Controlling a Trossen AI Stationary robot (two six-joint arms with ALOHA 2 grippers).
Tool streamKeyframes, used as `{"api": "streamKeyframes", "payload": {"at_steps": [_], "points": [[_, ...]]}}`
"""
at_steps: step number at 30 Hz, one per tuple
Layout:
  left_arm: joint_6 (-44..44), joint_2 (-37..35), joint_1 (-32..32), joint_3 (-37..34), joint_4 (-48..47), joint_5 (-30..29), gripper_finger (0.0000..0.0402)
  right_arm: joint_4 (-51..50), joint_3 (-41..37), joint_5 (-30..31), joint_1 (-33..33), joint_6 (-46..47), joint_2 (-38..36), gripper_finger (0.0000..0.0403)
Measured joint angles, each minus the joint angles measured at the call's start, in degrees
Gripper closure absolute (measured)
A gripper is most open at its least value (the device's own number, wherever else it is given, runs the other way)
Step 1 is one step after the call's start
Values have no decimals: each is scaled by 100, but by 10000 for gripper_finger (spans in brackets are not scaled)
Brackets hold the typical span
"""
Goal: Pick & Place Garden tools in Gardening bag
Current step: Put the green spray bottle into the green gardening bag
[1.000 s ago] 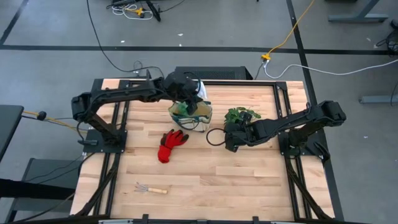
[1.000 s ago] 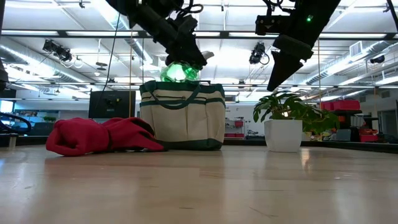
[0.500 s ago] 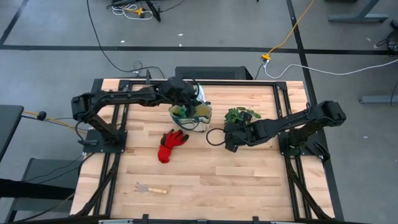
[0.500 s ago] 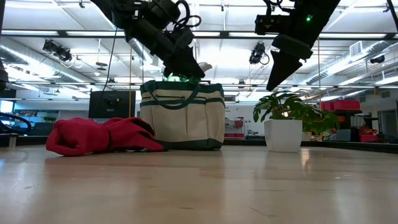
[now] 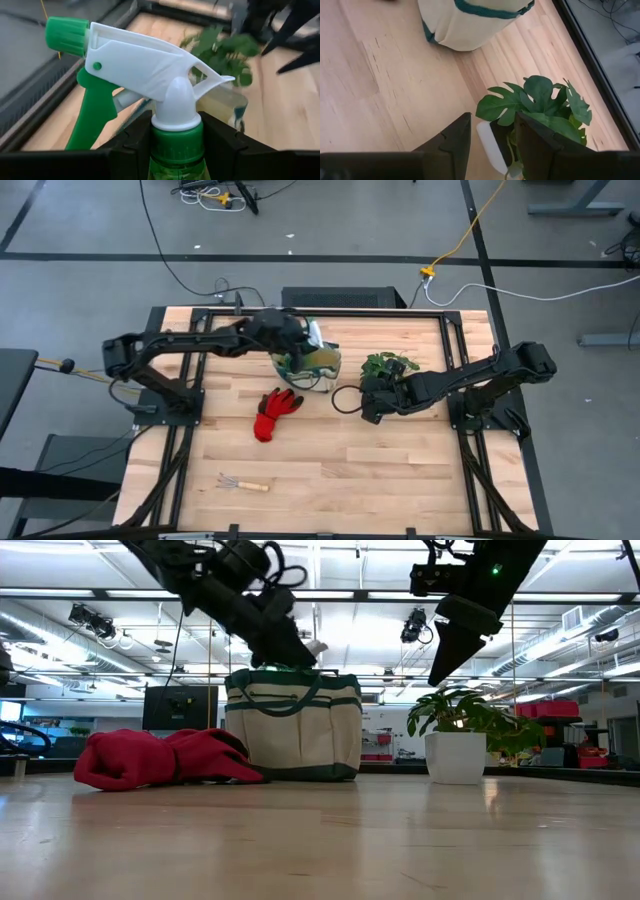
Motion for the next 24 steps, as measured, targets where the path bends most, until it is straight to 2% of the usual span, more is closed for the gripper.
{"api": "streamKeyframes", "payload": {"at_steps": [5,10,14,24], "points": [[18,-677,2,-751,827,7,260,14,0,2,0,-2,2,248],[101,-1152,-17,-1647,2063,162,260,166,0,11,0,-7,2,248],[184,-1160,-5,-2130,2961,67,260,337,0,45,0,-57,2,248],[272,-1138,-4,-2696,3944,-44,260,392,0,114,-7,-68,2,248]]}}
